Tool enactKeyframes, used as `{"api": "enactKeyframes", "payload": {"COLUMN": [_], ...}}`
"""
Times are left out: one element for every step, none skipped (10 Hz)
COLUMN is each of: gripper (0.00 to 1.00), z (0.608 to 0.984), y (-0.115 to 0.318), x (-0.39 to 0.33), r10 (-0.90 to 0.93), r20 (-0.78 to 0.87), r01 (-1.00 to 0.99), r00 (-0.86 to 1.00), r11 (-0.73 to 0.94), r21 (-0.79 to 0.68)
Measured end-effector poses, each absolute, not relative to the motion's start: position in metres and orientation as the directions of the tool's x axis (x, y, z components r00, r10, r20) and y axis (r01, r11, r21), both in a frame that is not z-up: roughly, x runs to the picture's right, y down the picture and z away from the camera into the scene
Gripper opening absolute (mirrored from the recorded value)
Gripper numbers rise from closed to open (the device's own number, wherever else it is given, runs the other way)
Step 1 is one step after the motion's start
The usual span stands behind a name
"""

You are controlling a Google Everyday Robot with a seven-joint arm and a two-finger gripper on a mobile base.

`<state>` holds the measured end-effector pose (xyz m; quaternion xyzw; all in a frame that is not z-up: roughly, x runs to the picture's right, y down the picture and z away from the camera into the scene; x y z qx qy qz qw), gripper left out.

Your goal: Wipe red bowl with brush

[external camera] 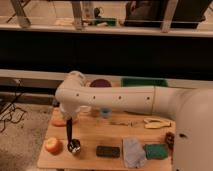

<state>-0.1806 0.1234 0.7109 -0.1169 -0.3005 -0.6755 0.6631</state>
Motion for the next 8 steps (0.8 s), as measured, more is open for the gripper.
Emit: {"api": "enactKeyframes", "payload": {"gripper": [0.19,0.19,0.19,0.19,0.19,0.19,0.19,0.19], "z": [0.718,0.725,0.729,0.730,0.729,0.730,0.730,0.730], "y": [0.114,0.103,0.095,0.095,0.095,0.095,0.095,0.095], "x": [-0.178,-0.174,-0.172,-0.173,-0.173,-0.173,-0.172,-0.172], "r10": [-0.823,-0.820,-0.817,-0.816,-0.816,-0.816,-0.816,-0.816], "r20": [0.563,0.568,0.573,0.574,0.574,0.574,0.574,0.574], "r01": [0.969,0.971,0.972,0.972,0.971,0.972,0.972,0.972], "r00": [-0.083,-0.070,-0.063,-0.063,-0.064,-0.063,-0.062,-0.062], "r11": [0.065,0.074,0.081,0.082,0.081,0.082,0.082,0.082], "r21": [0.239,0.228,0.222,0.222,0.223,0.222,0.222,0.222]}}
